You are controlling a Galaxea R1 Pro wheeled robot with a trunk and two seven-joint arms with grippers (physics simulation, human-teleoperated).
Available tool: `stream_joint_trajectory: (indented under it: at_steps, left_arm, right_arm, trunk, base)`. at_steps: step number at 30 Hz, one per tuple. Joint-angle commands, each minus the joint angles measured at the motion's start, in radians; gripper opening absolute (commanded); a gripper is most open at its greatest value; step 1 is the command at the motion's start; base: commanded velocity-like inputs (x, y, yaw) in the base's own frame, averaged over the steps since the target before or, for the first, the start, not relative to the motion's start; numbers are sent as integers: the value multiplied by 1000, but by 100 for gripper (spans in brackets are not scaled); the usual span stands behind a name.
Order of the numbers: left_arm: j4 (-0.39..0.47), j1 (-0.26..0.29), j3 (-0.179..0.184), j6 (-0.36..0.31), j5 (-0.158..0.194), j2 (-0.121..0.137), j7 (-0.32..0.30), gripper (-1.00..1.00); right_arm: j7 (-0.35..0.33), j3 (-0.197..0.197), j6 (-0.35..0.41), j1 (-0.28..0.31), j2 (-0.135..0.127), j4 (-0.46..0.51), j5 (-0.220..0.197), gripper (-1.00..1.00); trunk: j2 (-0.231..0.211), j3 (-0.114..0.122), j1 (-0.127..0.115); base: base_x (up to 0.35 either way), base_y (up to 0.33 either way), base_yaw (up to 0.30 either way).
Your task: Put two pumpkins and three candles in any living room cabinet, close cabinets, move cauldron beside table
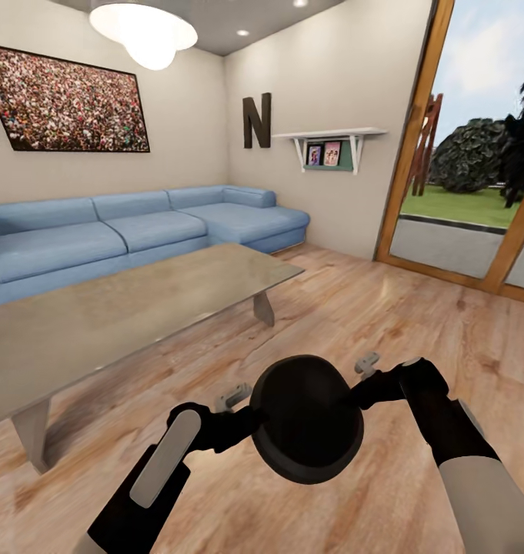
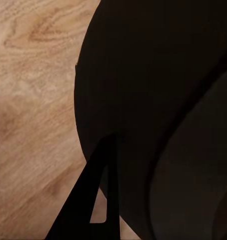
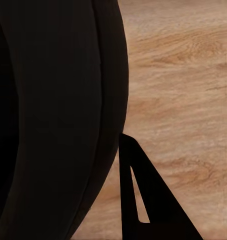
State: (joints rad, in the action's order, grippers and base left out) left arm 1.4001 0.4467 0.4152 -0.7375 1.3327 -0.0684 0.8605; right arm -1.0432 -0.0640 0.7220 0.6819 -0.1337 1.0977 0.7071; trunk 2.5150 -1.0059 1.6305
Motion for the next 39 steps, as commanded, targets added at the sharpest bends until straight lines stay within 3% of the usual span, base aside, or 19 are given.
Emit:
stream_joint_trajectory:
  at_steps: [1, 9, 22, 31, 39]
  left_arm:
    - [1, 1, 4, -51, -323, 1, -551, -100]
    - [0, 1, 3, -49, -323, 1, -552, -100]
    - [0, 1, 3, -49, -324, 1, -551, -100]
    - [-9, 1, 2, -48, -324, 1, -549, -100]
    - [-34, 1, 0, -45, -330, 2, -555, -100]
  right_arm:
    - [-377, -76, 10, 1, -176, 1, 9, -100]
    - [-377, -76, 10, 1, -176, 1, 9, -100]
    - [-376, -76, 10, 1, -176, 1, 7, -100]
    - [-372, -74, 7, 1, -172, -8, 29, -100]
    - [-267, -73, -35, 1, -85, -124, 27, -100]
  trunk:
    - [1, -1, 0]
    - [1, -1, 0]
    - [1, -8, 0]
    - [1, -9, 0]
    - [1, -9, 0]
  base:
    - [-9, 136, 62]
    - [12, 12, 5]
    - [17, 0, 248]
    - [274, 0, 36]
    - [318, 0, 0]
